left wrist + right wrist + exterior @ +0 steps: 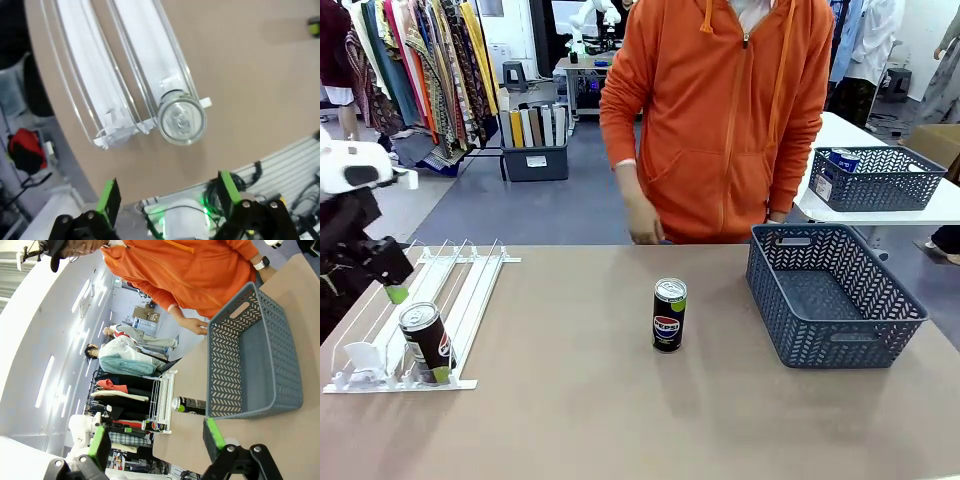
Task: Retrieve and store the cans from the dispenser.
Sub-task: Pick up one can from the Automatic Can Dispenser and place it in the middle of the table.
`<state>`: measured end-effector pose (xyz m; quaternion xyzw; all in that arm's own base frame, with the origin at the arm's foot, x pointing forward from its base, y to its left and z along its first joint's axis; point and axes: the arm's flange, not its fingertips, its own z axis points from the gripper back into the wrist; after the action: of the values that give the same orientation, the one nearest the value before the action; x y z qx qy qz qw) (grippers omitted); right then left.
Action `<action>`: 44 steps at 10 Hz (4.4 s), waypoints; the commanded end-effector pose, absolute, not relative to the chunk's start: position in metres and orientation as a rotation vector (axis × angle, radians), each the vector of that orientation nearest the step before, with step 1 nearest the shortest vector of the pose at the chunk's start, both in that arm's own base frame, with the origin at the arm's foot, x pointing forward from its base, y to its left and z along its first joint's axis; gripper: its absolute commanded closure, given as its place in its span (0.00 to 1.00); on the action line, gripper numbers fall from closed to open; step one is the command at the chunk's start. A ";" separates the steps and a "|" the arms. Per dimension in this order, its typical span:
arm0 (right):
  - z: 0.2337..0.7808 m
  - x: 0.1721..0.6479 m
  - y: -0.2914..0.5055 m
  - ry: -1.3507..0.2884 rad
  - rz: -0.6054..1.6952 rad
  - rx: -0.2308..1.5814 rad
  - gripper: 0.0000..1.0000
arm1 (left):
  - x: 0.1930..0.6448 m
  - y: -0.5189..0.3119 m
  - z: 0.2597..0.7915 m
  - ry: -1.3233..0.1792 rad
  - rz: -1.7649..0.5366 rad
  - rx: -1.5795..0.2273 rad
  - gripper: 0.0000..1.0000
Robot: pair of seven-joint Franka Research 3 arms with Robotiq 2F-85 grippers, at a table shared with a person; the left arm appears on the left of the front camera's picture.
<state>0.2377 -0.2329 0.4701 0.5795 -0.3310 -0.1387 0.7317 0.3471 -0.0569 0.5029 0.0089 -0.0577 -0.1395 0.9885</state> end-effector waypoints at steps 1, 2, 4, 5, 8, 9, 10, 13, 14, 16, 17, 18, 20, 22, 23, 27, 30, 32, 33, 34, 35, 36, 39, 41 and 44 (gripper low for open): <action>0.473 0.241 -0.233 -0.763 -0.287 1.287 0.00 | 0.339 -0.048 0.512 -0.136 -0.297 -0.033 0.00; 0.473 0.241 -0.233 -0.763 -0.287 1.287 0.00 | 0.339 -0.048 0.512 -0.136 -0.297 -0.033 0.00; 0.473 0.241 -0.233 -0.763 -0.287 1.287 0.00 | 0.349 -0.059 0.504 -0.117 -0.290 -0.008 0.00; 0.473 0.241 -0.233 -0.763 -0.287 1.287 0.00 | 0.354 -0.064 0.490 -0.112 -0.223 0.020 0.00; 0.473 0.241 -0.233 -0.763 -0.287 1.287 0.00 | 0.366 -0.066 0.466 -0.117 -0.137 0.011 0.00; 0.473 0.241 -0.233 -0.763 -0.287 1.287 0.00 | 0.369 -0.069 0.457 -0.104 -0.126 -0.030 0.00; 0.473 0.241 -0.233 -0.763 -0.287 1.287 0.00 | 0.377 -0.073 0.447 -0.104 -0.109 -0.034 0.00; 0.473 0.241 -0.233 -0.763 -0.287 1.287 0.00 | 0.391 -0.082 0.426 -0.050 -0.125 -0.100 0.00; 0.473 0.241 -0.233 -0.763 -0.287 1.287 0.00 | 0.395 -0.083 0.421 -0.038 -0.117 -0.092 0.00; 0.473 0.241 -0.233 -0.763 -0.287 1.287 0.00 | 0.399 -0.084 0.413 0.005 -0.111 -0.061 0.00; 0.473 0.241 -0.233 -0.763 -0.287 1.287 0.00 | 0.399 -0.084 0.412 0.018 -0.115 -0.057 0.00; 0.473 0.241 -0.233 -0.763 -0.287 1.287 0.00 | 0.399 -0.083 0.412 0.026 -0.117 -0.049 0.00; 0.473 0.241 -0.233 -0.763 -0.287 1.287 0.00 | 0.396 -0.086 0.412 0.060 -0.117 -0.044 0.00; 0.473 0.241 -0.233 -0.763 -0.287 1.287 0.00 | 0.398 -0.085 0.411 0.073 -0.111 -0.041 0.00; 0.473 0.241 -0.233 -0.763 -0.287 1.287 0.00 | 0.398 -0.084 0.409 0.068 -0.101 -0.039 0.00; 0.473 0.241 -0.233 -0.763 -0.287 1.287 0.00 | 0.402 -0.083 0.405 0.030 -0.059 -0.008 1.00; 0.473 0.241 -0.233 -0.763 -0.287 1.287 0.00 | 0.402 -0.081 0.406 0.029 -0.045 -0.006 1.00; 0.473 0.241 -0.233 -0.763 -0.287 1.287 0.00 | 0.401 -0.081 0.408 0.031 -0.072 0.002 1.00; 0.473 0.241 -0.233 -0.763 -0.287 1.287 0.00 | 0.395 -0.083 0.417 0.018 -0.086 0.018 1.00; 0.473 0.241 -0.233 -0.763 -0.287 1.287 0.00 | 0.385 -0.084 0.435 -0.026 -0.131 0.047 1.00; 0.473 0.241 -0.233 -0.763 -0.287 1.287 0.00 | 0.368 -0.084 0.468 -0.072 -0.192 0.035 1.00; 0.473 0.241 -0.233 -0.763 -0.287 1.287 0.00 | 0.351 -0.083 0.502 -0.121 -0.209 0.044 1.00; 0.473 0.241 -0.233 -0.763 -0.287 1.287 0.00 | 0.300 -0.077 0.574 -0.279 -0.263 0.007 1.00; 0.473 0.241 -0.233 -0.763 -0.287 1.287 0.00 | 0.278 -0.063 0.583 -0.337 -0.284 -0.068 1.00; 0.473 0.241 -0.233 -0.763 -0.287 1.287 0.00 | 0.280 -0.074 0.595 -0.320 -0.263 -0.006 1.00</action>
<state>0.2378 -0.2329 0.4700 0.5796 -0.3308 -0.1387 0.7317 0.2734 -0.0668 0.5888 -0.0168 -0.1601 -0.1323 0.9780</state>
